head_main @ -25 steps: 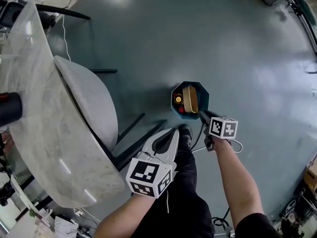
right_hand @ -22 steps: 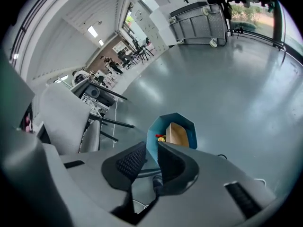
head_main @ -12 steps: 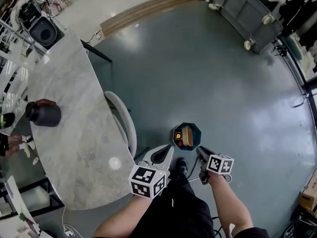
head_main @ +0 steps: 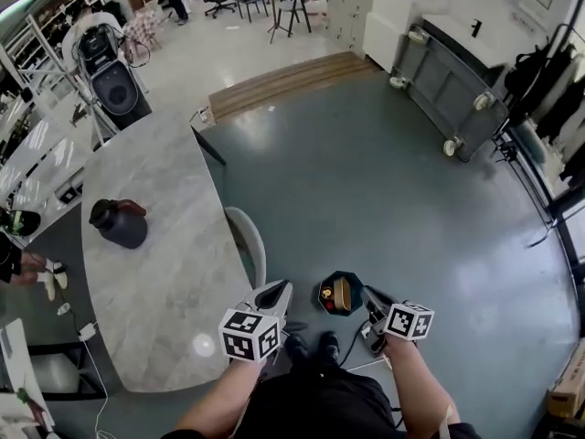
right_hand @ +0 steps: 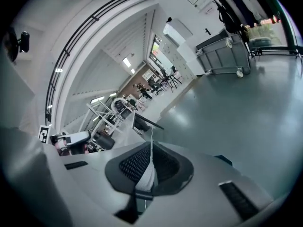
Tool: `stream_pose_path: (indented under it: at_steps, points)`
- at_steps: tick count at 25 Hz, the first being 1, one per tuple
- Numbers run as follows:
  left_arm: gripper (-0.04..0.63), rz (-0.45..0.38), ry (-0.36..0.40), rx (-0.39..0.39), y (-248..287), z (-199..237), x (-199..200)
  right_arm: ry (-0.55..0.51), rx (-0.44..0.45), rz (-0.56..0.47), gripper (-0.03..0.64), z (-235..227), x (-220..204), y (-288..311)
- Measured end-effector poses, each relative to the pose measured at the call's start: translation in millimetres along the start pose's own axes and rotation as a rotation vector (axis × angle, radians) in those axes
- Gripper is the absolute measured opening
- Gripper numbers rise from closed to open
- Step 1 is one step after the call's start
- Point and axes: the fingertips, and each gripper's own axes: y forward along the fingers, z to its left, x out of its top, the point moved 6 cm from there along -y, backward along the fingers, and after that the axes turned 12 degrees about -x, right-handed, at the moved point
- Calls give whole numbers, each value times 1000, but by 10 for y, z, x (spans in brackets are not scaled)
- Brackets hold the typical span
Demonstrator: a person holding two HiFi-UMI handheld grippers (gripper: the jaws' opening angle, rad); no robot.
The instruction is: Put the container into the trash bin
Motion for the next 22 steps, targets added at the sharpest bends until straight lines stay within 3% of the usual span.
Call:
stream_pose_path:
  at_steps: [6, 16, 22]
  points:
    - [8, -48, 48, 44, -215, 67, 280, -172, 96, -42, -5, 484, 348, -220]
    - [9, -182, 236, 97, -419, -154, 1006, -572, 264, -181, -6, 1316, 1018, -694]
    - [9, -316, 251, 109, -635, -205, 1386, -612, 274, -358, -8, 1738, 1386, -977]
